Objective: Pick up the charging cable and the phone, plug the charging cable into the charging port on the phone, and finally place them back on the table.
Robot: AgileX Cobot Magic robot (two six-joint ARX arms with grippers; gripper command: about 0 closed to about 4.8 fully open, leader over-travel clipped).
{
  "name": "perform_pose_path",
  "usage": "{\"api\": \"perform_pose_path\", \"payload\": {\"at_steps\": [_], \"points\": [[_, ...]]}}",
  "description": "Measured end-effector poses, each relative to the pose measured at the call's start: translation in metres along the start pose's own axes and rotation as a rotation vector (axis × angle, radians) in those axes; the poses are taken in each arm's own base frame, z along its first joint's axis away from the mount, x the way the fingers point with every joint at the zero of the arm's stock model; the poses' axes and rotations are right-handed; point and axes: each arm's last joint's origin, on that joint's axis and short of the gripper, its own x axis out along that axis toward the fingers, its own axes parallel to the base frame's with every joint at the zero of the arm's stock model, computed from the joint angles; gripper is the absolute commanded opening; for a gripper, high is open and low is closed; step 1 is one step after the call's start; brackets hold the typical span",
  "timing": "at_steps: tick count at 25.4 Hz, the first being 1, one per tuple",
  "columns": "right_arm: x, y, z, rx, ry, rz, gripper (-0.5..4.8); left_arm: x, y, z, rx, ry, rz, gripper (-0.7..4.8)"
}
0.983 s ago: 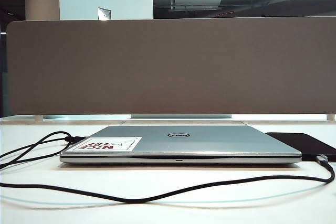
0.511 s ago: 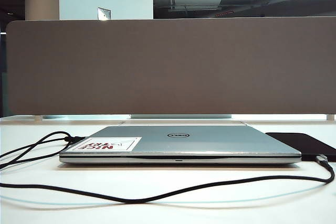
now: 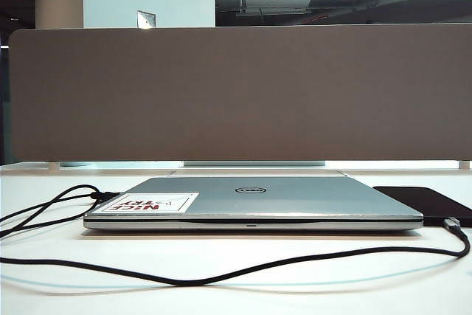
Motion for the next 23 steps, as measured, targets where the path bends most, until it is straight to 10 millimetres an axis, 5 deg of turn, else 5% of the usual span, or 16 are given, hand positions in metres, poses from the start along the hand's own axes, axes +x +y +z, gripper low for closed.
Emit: {"api": "perform_pose_path", "payload": {"at_steps": [23], "points": [[0.0000,-0.0007,-0.0001,0.000,-0.001,-0.017,-0.05,0.0000,0.0000,0.0000,0.000,0.000,0.000,-0.06]]}}
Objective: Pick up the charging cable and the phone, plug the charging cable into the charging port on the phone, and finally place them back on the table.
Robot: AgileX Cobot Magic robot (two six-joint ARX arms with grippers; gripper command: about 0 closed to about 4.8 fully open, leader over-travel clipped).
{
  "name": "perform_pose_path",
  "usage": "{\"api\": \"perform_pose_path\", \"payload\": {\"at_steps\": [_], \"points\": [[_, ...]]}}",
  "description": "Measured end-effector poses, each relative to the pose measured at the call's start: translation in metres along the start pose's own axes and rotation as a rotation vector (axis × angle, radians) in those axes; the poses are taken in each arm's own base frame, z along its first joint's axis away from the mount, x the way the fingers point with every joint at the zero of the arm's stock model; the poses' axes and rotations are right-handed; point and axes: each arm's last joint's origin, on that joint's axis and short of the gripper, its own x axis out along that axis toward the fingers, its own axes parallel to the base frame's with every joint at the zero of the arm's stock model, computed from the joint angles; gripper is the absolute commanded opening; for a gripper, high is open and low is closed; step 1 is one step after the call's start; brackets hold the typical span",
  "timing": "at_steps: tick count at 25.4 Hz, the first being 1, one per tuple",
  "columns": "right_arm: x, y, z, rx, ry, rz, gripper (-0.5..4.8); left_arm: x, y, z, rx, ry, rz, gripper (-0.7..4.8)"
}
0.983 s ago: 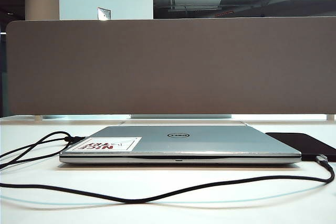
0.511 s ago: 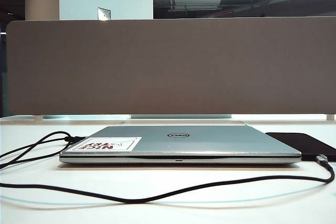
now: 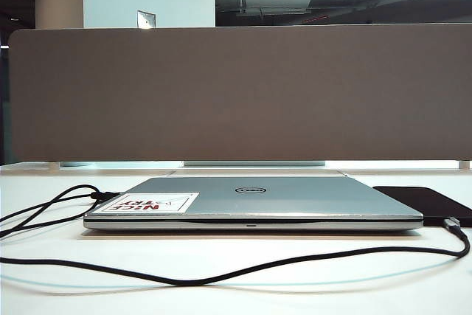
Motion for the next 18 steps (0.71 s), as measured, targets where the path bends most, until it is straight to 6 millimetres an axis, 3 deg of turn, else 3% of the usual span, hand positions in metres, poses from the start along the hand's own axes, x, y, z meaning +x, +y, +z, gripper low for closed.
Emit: {"api": "perform_pose_path", "payload": {"at_steps": [6,9,11,18], "points": [[-0.006,-0.010,-0.028,-0.062,-0.131,-0.320,-0.05,0.000,0.000,0.000,0.000,0.000,0.000,-0.06],[-0.013,-0.008,-0.033,-0.074,-0.267,-0.319,-0.05,0.000,0.000,0.000,0.000,0.000,0.000,-0.06],[-0.012,-0.008,-0.046,-0.077,-0.308,-0.321,-0.05,0.000,0.000,0.000,0.000,0.000,0.000,-0.06],[-0.001,-0.011,-0.073,-0.081,-0.298,-0.291,-0.05,0.000,0.000,0.000,0.000,-0.001,0.000,-0.06]]}}
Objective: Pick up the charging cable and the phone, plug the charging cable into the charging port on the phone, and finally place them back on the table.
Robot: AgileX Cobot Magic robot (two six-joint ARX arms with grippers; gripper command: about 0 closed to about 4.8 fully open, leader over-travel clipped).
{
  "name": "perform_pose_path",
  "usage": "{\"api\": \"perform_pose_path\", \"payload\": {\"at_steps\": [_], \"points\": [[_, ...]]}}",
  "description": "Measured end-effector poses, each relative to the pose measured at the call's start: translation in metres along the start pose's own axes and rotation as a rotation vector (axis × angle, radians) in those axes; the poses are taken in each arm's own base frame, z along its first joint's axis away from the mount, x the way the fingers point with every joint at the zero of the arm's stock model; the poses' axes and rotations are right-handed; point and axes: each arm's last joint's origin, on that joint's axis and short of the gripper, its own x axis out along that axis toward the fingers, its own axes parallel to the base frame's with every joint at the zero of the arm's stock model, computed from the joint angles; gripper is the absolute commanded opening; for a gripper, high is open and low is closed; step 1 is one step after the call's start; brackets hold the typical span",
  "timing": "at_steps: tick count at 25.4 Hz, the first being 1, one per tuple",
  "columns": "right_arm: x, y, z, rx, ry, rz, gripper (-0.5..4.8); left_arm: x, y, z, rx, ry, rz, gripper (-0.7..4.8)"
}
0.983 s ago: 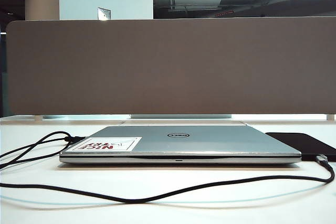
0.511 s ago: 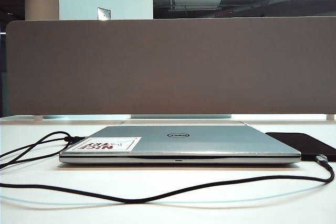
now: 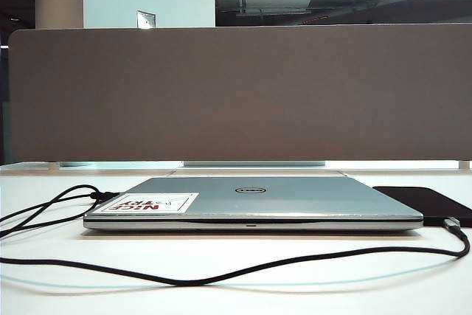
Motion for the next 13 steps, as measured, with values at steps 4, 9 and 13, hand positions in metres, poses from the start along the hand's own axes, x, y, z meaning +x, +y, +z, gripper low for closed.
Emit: {"api": "perform_pose_path", "payload": {"at_steps": [4,9,13], "points": [[-0.0001,-0.0007,0.0042,0.003,-0.044,-0.016,-0.05,0.0000,0.0000,0.0000,0.000,0.000,0.000,-0.06],[-0.0004,-0.0008,0.0083,0.005,-0.086,-0.016,-0.05,0.0000,0.0000,0.0000,0.000,0.000,0.000,-0.06],[-0.0004,-0.0008,0.0082,0.005,-0.085,-0.016,-0.05,0.0000,0.0000,0.0000,0.000,0.000,0.000,-0.06]]}}
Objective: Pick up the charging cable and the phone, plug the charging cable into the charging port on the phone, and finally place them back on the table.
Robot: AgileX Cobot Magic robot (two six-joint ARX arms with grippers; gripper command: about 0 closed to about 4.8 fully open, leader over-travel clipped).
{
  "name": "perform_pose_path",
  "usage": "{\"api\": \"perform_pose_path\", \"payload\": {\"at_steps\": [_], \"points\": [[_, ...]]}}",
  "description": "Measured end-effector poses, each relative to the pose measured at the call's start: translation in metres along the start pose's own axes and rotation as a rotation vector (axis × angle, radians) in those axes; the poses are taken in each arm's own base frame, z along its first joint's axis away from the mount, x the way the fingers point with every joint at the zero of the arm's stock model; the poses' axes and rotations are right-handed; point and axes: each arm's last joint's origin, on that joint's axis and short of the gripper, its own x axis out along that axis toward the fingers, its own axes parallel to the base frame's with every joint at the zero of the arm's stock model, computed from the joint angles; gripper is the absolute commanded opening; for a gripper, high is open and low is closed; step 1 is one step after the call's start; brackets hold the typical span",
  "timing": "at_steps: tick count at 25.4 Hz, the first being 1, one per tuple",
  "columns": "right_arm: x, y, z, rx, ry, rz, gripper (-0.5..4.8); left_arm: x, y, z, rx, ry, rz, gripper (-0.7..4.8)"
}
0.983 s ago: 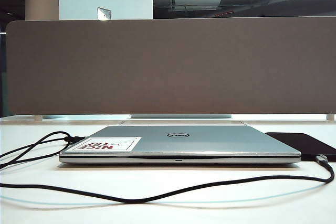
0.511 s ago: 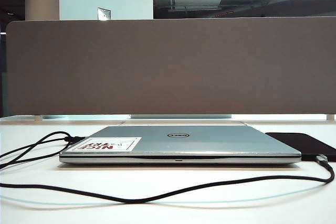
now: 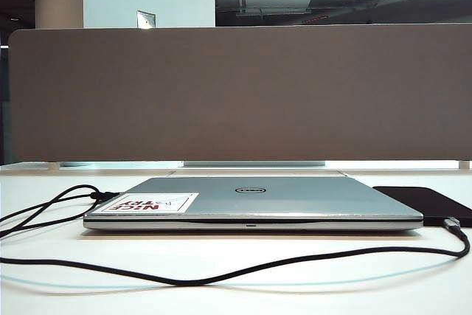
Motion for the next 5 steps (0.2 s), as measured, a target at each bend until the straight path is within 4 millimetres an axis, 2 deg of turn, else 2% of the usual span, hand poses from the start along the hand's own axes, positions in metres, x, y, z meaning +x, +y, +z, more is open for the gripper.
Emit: {"api": "perform_pose_path", "payload": {"at_steps": [5], "points": [[0.0000,0.0000,-0.0001,0.000,0.001,0.000,-0.05,0.0000,0.0000,0.0000,0.000,0.000,0.000,-0.06]]}}
